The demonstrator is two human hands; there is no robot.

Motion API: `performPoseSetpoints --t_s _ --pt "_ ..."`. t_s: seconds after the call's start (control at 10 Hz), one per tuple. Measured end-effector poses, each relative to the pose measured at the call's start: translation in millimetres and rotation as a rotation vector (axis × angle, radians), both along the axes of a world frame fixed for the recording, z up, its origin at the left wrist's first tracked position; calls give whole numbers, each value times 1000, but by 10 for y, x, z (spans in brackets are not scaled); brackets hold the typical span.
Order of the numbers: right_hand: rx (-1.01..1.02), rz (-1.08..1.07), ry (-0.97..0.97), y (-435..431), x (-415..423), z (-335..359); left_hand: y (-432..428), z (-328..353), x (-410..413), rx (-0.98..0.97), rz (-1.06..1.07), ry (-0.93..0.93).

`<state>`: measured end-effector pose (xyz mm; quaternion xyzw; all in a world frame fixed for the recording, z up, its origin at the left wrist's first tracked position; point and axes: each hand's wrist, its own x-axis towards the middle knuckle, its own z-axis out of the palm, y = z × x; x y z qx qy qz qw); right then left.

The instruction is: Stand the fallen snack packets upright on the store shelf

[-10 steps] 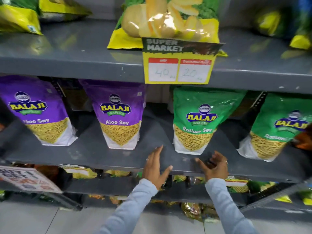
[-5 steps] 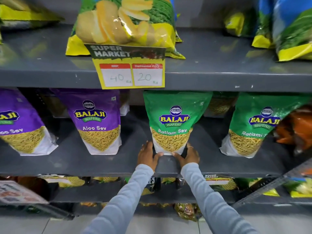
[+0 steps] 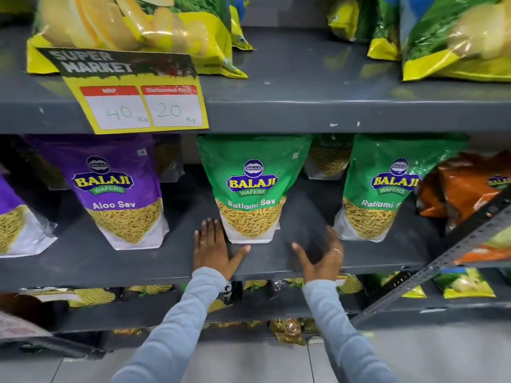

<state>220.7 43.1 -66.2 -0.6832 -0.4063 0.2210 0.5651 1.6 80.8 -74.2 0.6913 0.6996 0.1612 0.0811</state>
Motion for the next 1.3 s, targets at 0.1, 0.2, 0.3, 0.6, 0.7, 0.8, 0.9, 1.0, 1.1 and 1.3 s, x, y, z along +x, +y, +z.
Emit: performPoseSetpoints --t_s 0.1,0.2,0.3,0.6,0.7,0.8,0.9,1.0,1.1,1.3 --pt "-9 -335 -162 -42 547 42 -32 -59 25 -58 71 154" --pt "-176 -342 -120 115 945 106 -13 -79 27 -83 82 170" --pt "-256 -246 -91 341 1160 156 0 -82 36 -91 87 184" --pt "-261 -232 -233 442 1108 98 -21 -63 51 -80 98 203" --pt "-252 -235 -255 437 1104 100 -29 -54 57 -77 97 195" --pt "-257 -232 -283 432 1103 96 -33 -23 59 -91 91 208" --pt "-269 -239 -301 414 1089 108 -54 -2 67 -102 90 211" --pt "-302 -217 -332 385 1089 112 -42 15 84 -127 85 218" --pt "-355 -169 -358 312 1069 111 -65 73 87 -162 76 209" --pt "-563 -87 -655 -111 922 -117 -118 122 52 -208 19 169"
